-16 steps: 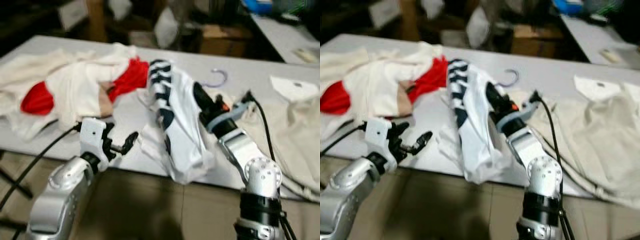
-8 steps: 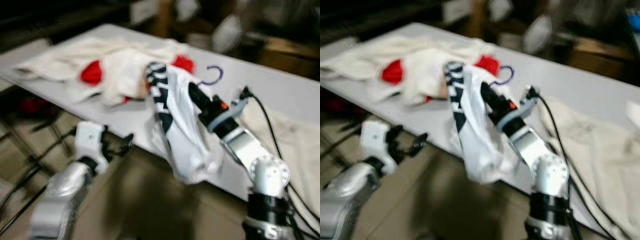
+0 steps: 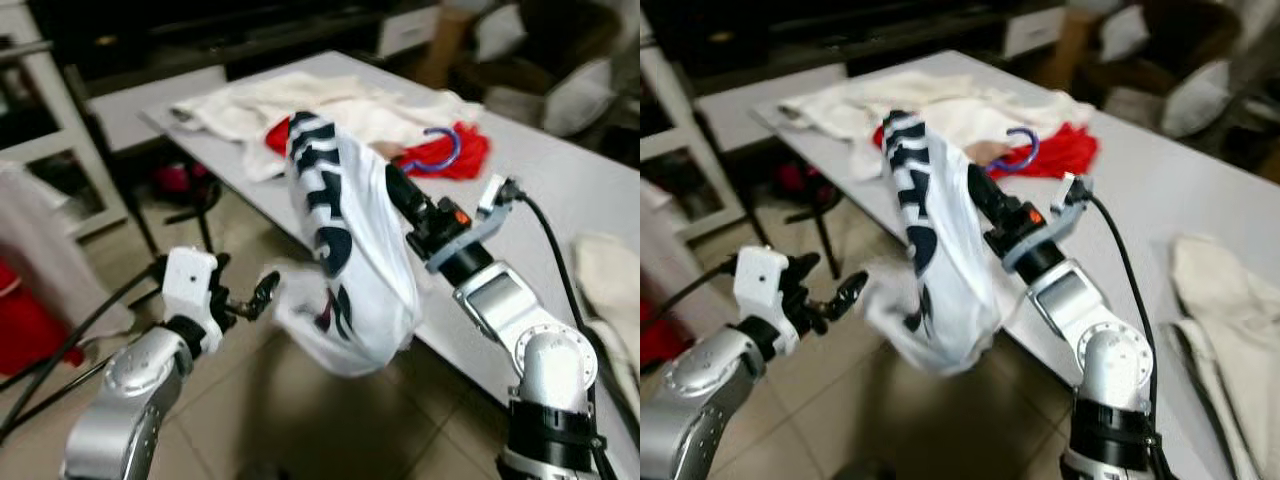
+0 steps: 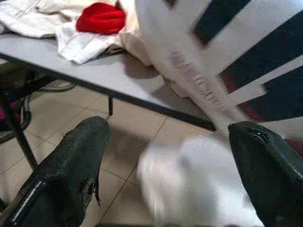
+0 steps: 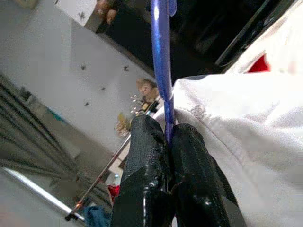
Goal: Hang hanger
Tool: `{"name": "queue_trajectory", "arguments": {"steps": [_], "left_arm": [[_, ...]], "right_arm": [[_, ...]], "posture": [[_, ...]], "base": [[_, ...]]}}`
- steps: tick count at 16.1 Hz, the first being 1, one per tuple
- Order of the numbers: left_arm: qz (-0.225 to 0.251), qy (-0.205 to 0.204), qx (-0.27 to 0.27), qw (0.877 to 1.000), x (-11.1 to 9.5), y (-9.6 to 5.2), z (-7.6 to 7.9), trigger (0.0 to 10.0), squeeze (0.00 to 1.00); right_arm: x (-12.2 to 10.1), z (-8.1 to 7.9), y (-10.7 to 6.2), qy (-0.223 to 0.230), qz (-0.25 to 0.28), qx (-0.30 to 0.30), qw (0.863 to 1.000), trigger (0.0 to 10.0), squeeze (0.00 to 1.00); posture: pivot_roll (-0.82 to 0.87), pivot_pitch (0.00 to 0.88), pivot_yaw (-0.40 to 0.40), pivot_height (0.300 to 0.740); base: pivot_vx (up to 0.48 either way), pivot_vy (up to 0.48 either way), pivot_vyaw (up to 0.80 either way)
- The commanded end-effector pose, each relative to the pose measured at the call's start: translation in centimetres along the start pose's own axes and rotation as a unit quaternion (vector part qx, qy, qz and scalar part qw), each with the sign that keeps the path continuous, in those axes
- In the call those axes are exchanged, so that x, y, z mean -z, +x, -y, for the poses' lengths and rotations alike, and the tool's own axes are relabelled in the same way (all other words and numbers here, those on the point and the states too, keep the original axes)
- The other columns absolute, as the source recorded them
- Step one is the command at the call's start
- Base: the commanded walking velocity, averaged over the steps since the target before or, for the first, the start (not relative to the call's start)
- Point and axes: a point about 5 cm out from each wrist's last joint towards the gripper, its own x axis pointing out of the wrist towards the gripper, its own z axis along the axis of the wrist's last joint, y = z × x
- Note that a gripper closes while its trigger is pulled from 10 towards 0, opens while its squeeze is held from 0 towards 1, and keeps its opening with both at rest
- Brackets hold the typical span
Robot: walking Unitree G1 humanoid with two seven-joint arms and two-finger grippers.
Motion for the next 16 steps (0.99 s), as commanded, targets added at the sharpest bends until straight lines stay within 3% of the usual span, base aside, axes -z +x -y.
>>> {"name": "queue_trajectory", "arguments": {"steps": [1,4,8,10,13,16], "left_arm": [[0.002,0.006,0.003,1.0,-0.3,0.0,0.0,10.0,0.7],[0.004,0.006,-0.004,1.0,-0.5,-0.1,-0.5,10.0,0.71],[0.006,0.011,0.007,1.0,-0.6,0.3,0.0,10.0,0.71],[0.011,0.006,-0.015,1.0,-0.8,0.0,-0.9,10.0,0.71],[0.0,0.018,0.002,1.0,-0.2,0.1,-0.1,10.0,0.7],[0.005,0.028,-0.005,1.0,-0.7,0.6,-0.7,10.0,0.7]], "right_arm": [[0.0,-0.7,0.1,0.007,-0.003,-0.02,1.0,10.0,0.0],[0.3,-1.1,0.3,0.026,0.004,-0.026,0.999,10.0,0.0],[0.5,-0.9,-0.2,-0.002,-0.007,-0.022,1.0,10.0,0.0],[0.6,-0.8,0.5,-0.011,-0.012,-0.008,1.0,10.0,0.0],[0.9,-0.6,0.4,-0.02,-0.027,-0.005,0.999,10.0,0.0],[0.8,-0.1,0.8,-0.045,-0.008,0.021,0.999,10.0,0.0]], "posture": [[0.02,0.0,-0.007,0.74],[0.01,0.0,-0.006,0.74],[0.03,0.0,-0.008,0.74],[0.02,0.0,-0.02,0.74],[0.02,0.0,-0.015,0.74],[0.01,0.0,-0.019,0.74]], "base": [[0.0,0.0,0.79],[0.0,0.0,0.77],[0.0,0.0,0.77],[0.0,0.0,0.77],[0.0,0.0,0.77],[0.0,0.0,0.77]]}}
